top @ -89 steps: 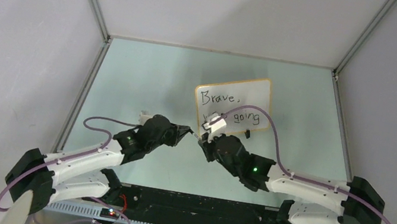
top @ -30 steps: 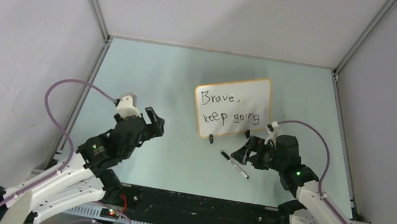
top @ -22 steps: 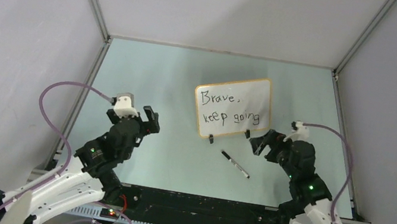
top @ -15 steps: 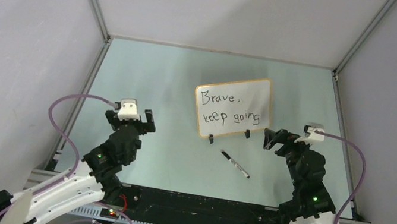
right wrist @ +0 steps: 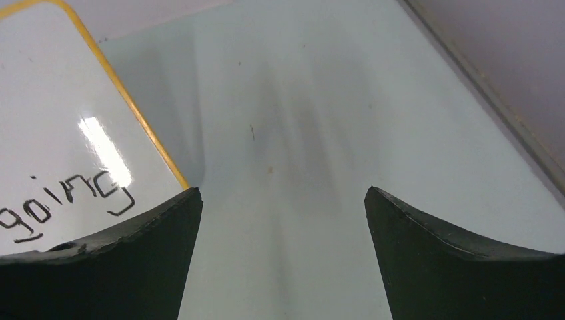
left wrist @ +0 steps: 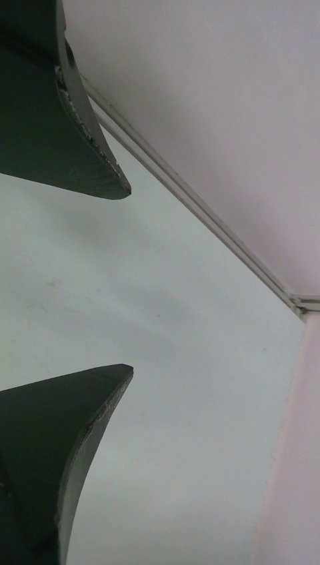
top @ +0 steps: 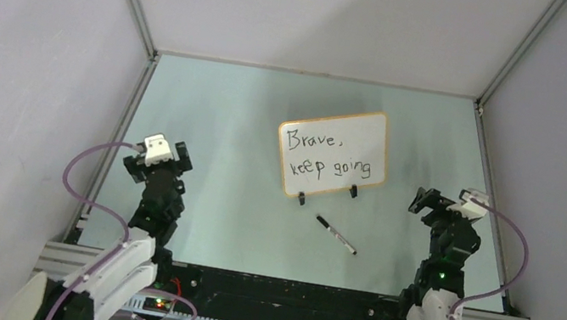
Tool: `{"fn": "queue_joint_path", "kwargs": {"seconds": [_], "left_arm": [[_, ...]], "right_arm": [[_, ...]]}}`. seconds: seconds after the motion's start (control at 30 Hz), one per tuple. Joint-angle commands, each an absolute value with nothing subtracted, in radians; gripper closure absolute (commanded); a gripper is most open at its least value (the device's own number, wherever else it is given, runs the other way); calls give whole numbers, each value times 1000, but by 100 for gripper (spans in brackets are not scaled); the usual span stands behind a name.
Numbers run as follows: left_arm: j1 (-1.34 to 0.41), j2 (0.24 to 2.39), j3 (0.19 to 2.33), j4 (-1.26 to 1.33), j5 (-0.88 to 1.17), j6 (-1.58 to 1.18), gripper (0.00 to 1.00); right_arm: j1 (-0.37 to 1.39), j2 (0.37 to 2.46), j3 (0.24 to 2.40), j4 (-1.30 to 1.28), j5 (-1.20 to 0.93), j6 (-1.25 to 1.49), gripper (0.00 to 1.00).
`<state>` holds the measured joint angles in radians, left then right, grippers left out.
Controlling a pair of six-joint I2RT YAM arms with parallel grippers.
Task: Write a sentence on the whiteboard
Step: Reset both arms
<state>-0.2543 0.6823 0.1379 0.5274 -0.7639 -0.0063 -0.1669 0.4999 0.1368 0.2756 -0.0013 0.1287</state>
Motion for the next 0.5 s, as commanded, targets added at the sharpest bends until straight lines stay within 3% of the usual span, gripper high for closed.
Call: {"fn": "queue_joint_path", "kwargs": {"seconds": [0.0,0.3,0.37,0.47], "left_arm": [[-172,809,114,777,-643,7,1],[-35,1113,160,1005,-473,-42,2],[-30,1228,186,1049,-434,-28,7],[-17,1233,207,1010,-389,-29,6]], "right_arm": [[-177,635,120,539,-63,141,4],[-31,1084,109,972,140,104,3],[-23,1165,125,1033,143,102,3],[-28,1325,133,1157,132,107,3]]}}
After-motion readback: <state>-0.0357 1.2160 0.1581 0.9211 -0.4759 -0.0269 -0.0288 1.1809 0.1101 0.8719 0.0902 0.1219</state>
